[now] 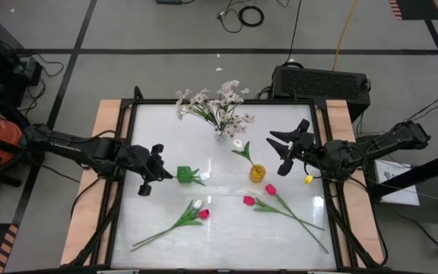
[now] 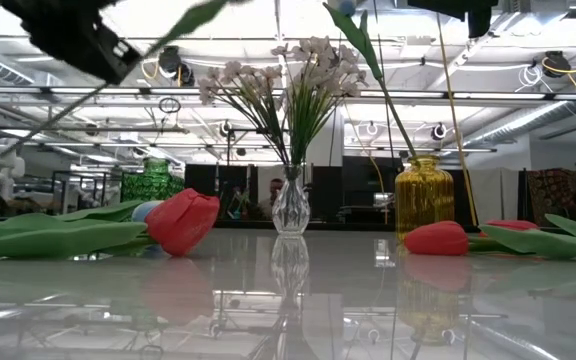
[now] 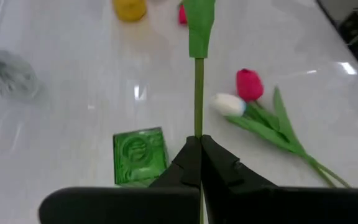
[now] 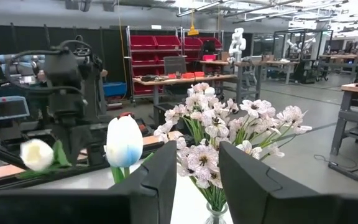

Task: Sort flowers into vase by color
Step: Put the top white flower into the yellow vase

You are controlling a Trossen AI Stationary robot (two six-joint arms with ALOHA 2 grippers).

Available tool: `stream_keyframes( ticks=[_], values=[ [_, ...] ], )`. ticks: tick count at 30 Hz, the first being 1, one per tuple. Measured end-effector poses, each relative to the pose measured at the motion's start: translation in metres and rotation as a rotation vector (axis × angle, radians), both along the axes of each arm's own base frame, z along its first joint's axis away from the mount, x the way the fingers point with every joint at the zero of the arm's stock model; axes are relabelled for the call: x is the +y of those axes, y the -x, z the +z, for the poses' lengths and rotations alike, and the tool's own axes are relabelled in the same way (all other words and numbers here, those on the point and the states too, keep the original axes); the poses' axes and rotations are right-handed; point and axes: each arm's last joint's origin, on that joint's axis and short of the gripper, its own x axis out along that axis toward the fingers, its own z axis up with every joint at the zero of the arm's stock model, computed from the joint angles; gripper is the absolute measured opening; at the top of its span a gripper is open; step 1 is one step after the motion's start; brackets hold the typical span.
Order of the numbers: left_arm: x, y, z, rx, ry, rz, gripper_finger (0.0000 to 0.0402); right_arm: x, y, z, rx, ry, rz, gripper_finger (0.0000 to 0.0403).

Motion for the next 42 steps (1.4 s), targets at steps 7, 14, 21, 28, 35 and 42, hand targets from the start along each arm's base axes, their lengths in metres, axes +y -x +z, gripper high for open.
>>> stream_keyframes(
  ticks=[7,14,21,28,35,42],
  values=[
    [-0.014,0.001,0.02,-0.062,0.012,-0.093,0.0,0.004,-0.006,-0.001,-0.027,-0.019,0.095,0.0112],
    [-0.03,-0.008,0.045,-0.327,0.015,-0.184,0.0,0.012,-0.024,-0.004,-0.08,-0.018,0.208,0.0112],
    [-0.034,-0.026,0.07,-0.64,-0.014,-0.113,0.0,0.021,-0.045,-0.002,-0.26,0.03,0.301,0.0112],
    [-0.034,-0.044,0.078,-0.798,-0.064,-0.008,0.0,0.027,-0.062,-0.004,-0.301,0.077,0.315,0.0112],
    [-0.039,-0.075,0.071,-0.91,-0.053,0.029,0.0,0.047,-0.099,0.015,-0.159,0.1,0.393,0.0157],
    [-0.045,-0.092,0.056,-0.87,-0.015,0.035,0.0,0.065,-0.134,0.036,-0.074,0.115,0.392,0.0215]
  ],
)
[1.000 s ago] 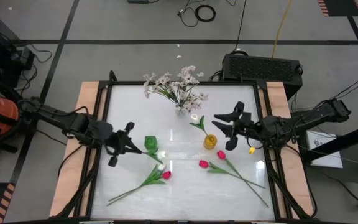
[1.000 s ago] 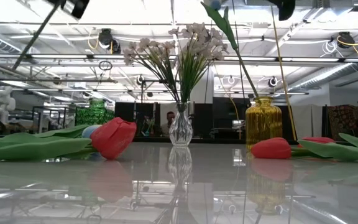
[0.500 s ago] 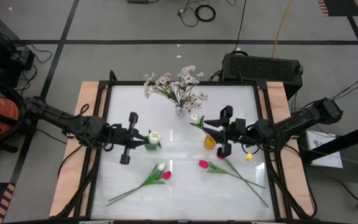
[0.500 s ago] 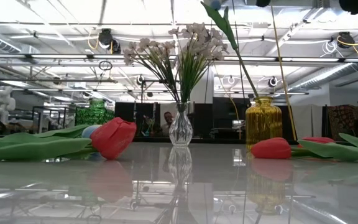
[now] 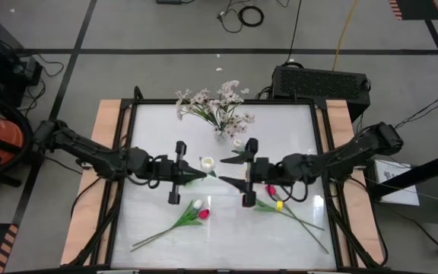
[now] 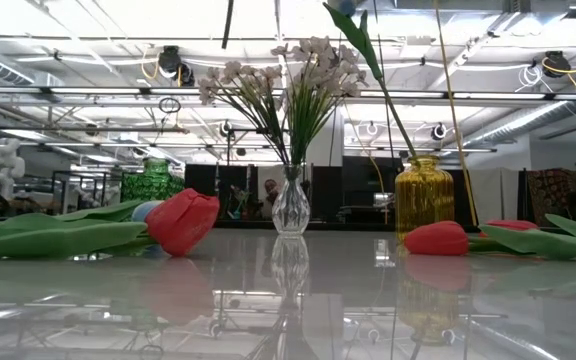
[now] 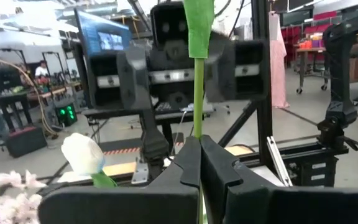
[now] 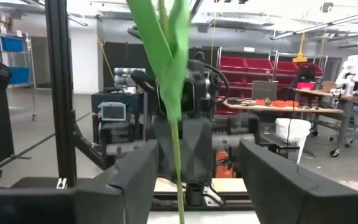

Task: Sort flowers into vase by color
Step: Put the top white flower into the yellow vase

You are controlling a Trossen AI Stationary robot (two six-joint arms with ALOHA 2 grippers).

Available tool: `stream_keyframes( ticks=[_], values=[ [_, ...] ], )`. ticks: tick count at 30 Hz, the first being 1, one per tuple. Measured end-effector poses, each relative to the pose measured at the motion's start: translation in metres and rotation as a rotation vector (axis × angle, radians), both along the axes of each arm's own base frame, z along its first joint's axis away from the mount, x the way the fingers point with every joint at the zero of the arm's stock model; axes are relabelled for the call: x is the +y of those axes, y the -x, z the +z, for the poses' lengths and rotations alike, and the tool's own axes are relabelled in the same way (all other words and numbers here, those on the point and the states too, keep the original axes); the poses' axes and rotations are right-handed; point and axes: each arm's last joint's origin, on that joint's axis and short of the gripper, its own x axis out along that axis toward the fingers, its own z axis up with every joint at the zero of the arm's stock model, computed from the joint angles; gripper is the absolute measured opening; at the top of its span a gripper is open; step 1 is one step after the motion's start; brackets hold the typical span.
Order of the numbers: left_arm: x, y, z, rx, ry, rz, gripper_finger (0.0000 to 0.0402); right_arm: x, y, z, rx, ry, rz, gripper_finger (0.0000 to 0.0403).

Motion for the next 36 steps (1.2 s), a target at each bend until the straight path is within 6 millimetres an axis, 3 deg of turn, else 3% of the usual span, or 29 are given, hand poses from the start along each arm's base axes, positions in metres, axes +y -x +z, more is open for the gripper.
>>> stream_keyframes(
  ticks=[8,17,22,28,36],
  values=[
    [-0.007,-0.001,-0.004,0.016,-0.001,-0.029,0.0,0.011,-0.03,0.001,0.036,-0.02,0.009,0.023],
    [-0.007,-0.001,-0.003,0.004,-0.006,-0.026,0.0,0.011,-0.042,-0.005,0.048,-0.025,-0.004,0.0209],
    [-0.006,-0.001,-0.002,-0.004,-0.029,-0.019,0.0,0.011,-0.042,-0.003,0.028,-0.029,0.001,0.0149],
    [-0.001,-0.003,-0.002,0.002,0.011,0.027,0.0018,0.01,-0.042,-0.003,0.029,-0.024,-0.008,0.0022],
    [-0.001,0.002,0.001,0.007,0.117,0.065,0.0129,0.008,-0.024,0.012,0.065,-0.056,-0.007,0.0004]
  ],
)
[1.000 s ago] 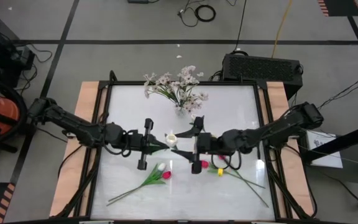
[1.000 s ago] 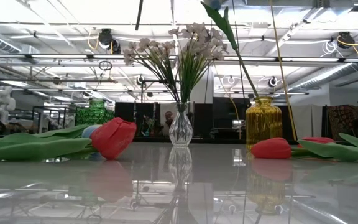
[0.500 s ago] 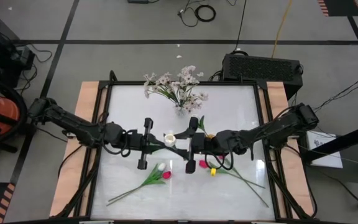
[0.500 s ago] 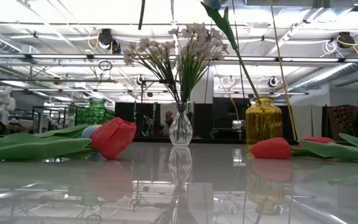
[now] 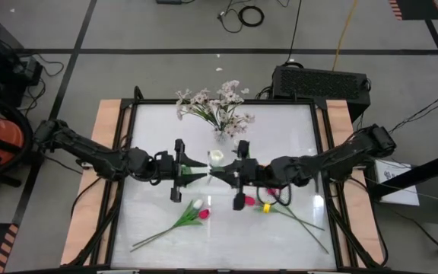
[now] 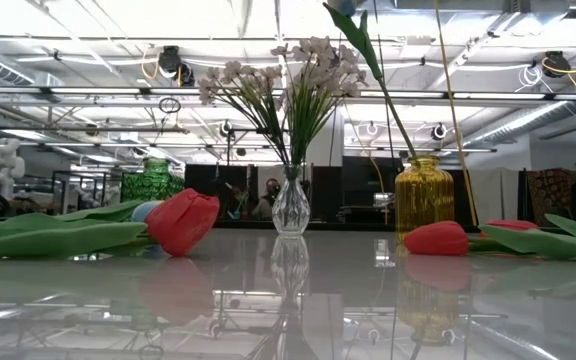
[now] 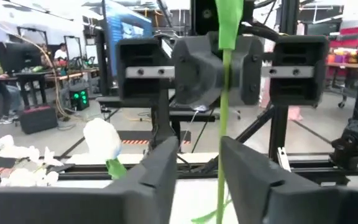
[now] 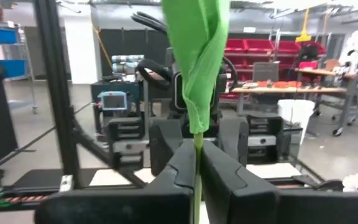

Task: Sort flowers into vase by color
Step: Put the top white flower into the yellow vase

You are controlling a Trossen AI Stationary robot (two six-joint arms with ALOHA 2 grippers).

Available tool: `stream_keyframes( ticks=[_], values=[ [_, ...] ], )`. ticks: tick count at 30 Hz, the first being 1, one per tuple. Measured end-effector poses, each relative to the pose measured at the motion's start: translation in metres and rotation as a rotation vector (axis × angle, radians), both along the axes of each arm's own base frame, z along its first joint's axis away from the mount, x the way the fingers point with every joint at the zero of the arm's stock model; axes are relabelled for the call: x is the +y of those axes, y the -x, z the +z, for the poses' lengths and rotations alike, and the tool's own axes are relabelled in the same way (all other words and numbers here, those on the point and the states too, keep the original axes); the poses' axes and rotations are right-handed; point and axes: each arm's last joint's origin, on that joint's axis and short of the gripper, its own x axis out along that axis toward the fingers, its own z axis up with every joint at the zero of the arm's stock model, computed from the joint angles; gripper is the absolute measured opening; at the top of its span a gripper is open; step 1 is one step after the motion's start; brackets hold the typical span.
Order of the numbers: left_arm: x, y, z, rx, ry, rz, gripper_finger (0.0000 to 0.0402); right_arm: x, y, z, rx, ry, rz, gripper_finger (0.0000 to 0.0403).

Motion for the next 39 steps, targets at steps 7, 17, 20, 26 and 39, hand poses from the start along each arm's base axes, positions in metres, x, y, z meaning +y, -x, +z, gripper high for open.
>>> stream_keyframes(
  ticks=[7,17,20,26,39],
  values=[
    [-0.001,0.012,-0.003,0.11,-0.048,-0.018,0.0185,0.009,0.054,0.038,0.009,-0.073,0.087,0.0003],
    [0.003,0.023,-0.013,0.282,-0.116,-0.003,0.0187,-0.001,0.141,0.053,0.13,-0.123,-0.062,0.0002],
    [0.003,0.024,-0.016,0.306,-0.1,-0.003,0.0187,-0.008,0.151,0.044,0.138,-0.184,-0.023,0.0002],
    [0.003,0.024,-0.018,0.328,-0.106,-0.003,0.0187,-0.026,0.166,0.011,0.139,-0.249,-0.087,0.0002],
    [0.01,0.023,-0.02,0.353,-0.201,0.097,0.0187,-0.046,0.179,-0.021,0.036,-0.299,-0.159,0.0002]
  ],
)
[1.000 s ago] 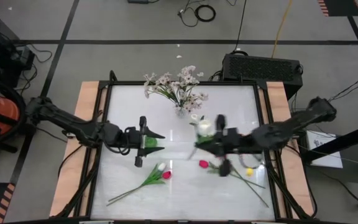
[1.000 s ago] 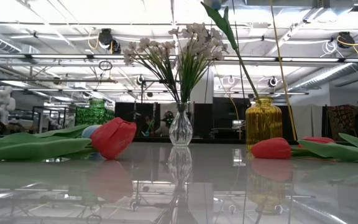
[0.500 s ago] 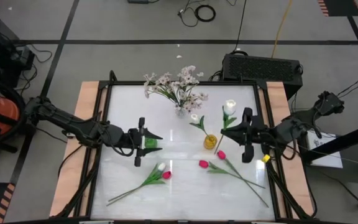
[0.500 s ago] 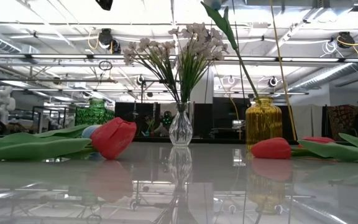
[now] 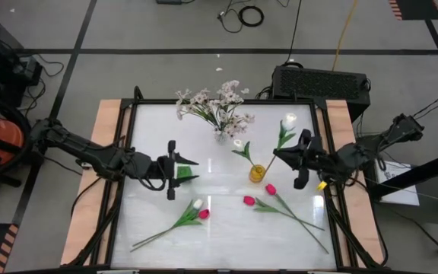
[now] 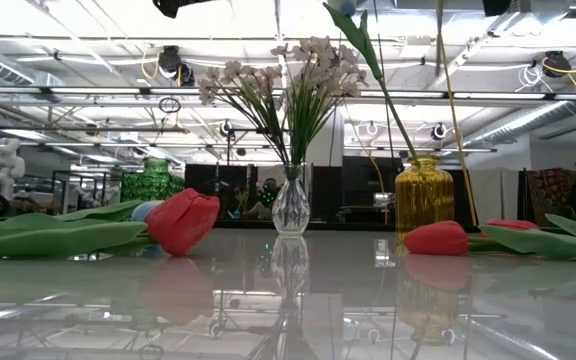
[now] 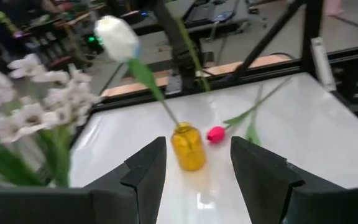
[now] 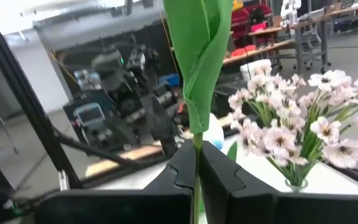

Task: Sort flowers into vase by color
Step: Put the top white flower into the yellow vase

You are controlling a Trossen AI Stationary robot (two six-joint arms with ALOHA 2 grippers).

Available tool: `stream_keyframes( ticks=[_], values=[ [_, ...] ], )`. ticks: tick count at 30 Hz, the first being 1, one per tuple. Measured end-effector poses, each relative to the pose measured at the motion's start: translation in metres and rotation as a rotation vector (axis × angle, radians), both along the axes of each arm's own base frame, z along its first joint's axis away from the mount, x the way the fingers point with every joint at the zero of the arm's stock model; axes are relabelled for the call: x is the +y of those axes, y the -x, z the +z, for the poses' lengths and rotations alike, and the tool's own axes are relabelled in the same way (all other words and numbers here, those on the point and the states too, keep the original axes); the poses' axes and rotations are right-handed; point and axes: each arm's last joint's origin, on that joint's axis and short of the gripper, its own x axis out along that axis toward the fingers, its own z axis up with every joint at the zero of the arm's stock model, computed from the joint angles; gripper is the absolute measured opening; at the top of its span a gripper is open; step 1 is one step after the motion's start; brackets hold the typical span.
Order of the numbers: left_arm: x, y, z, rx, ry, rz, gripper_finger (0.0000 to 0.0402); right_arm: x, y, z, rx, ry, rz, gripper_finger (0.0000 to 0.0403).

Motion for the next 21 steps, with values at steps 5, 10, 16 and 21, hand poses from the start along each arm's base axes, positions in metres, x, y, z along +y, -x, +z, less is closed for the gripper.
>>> stream_keyframes(
  ticks=[5,10,16,21],
  values=[
    [0.004,0.0,-0.004,0.034,0.047,0.051,0.0187,-0.001,0.003,0.006,-0.055,-0.037,0.0,0.0002],
    [0.003,0.0,-0.01,0.079,0.093,0.07,0.0187,-0.002,0.0,0.004,-0.035,-0.004,-0.098,0.0002],
    [-0.006,-0.005,-0.021,0.133,0.26,0.053,0.0187,0.006,-0.007,-0.009,0.081,0.12,-0.041,0.0004],
    [-0.021,-0.005,-0.025,0.152,0.323,0.007,0.0187,0.004,-0.004,-0.001,0.008,0.062,-0.057,0.0003]
  ],
)
